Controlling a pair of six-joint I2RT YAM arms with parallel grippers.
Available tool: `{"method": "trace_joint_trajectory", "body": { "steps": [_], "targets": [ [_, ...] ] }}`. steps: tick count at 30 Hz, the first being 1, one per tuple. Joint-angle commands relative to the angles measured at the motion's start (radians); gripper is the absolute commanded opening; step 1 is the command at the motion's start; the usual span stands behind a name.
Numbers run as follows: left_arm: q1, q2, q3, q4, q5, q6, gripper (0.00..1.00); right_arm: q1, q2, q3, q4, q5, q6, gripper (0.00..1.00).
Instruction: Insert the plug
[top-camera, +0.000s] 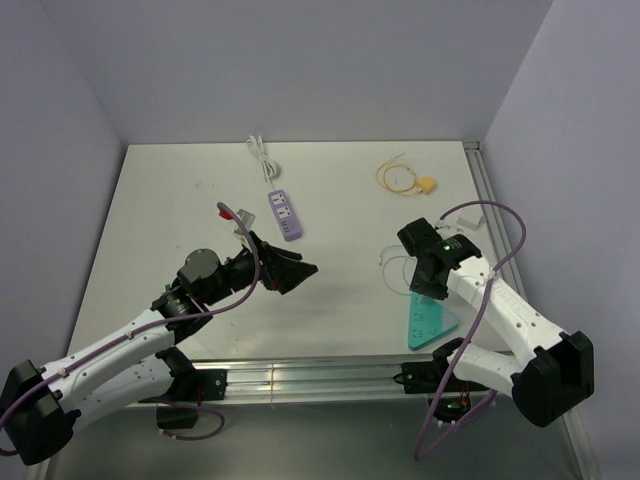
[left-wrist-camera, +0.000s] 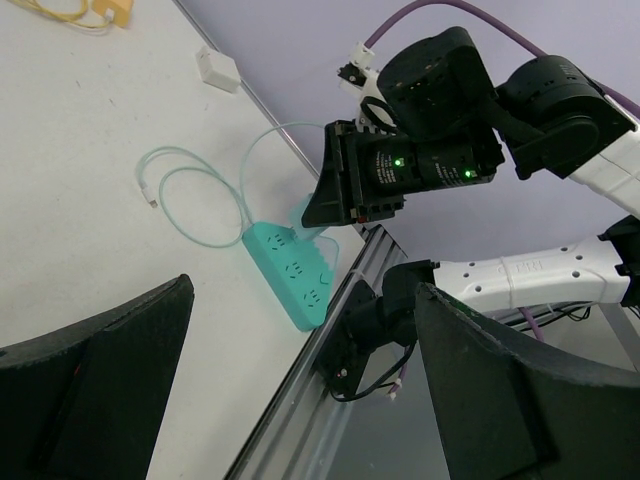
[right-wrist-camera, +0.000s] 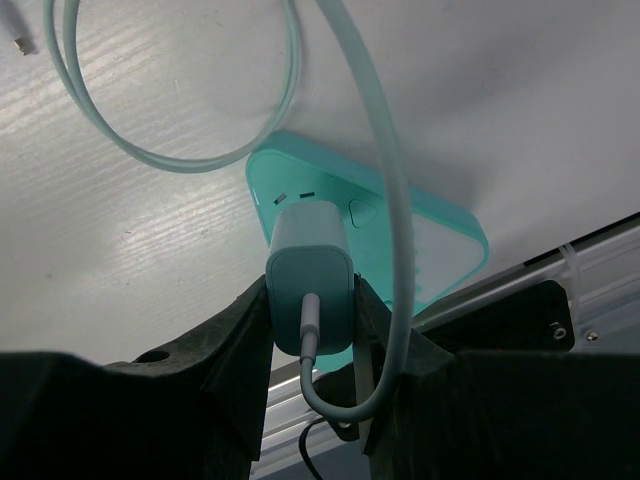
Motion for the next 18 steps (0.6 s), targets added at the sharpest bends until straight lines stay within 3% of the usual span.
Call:
{"method": "trace_joint_trajectory", "body": {
  "steps": [1,18],
  "targets": [
    [-0.004,-0.003,0.023,0.028,0.003,0.016,0.97,0.007,0.022,0.018,0.033,0.048,-0.008,0.00],
    [-0.006,-0.005,0.018,0.025,-0.001,0.017,0.97,0.012,0.105,0.010,0.049,0.016,-0.037,0.00]
  ]
}}
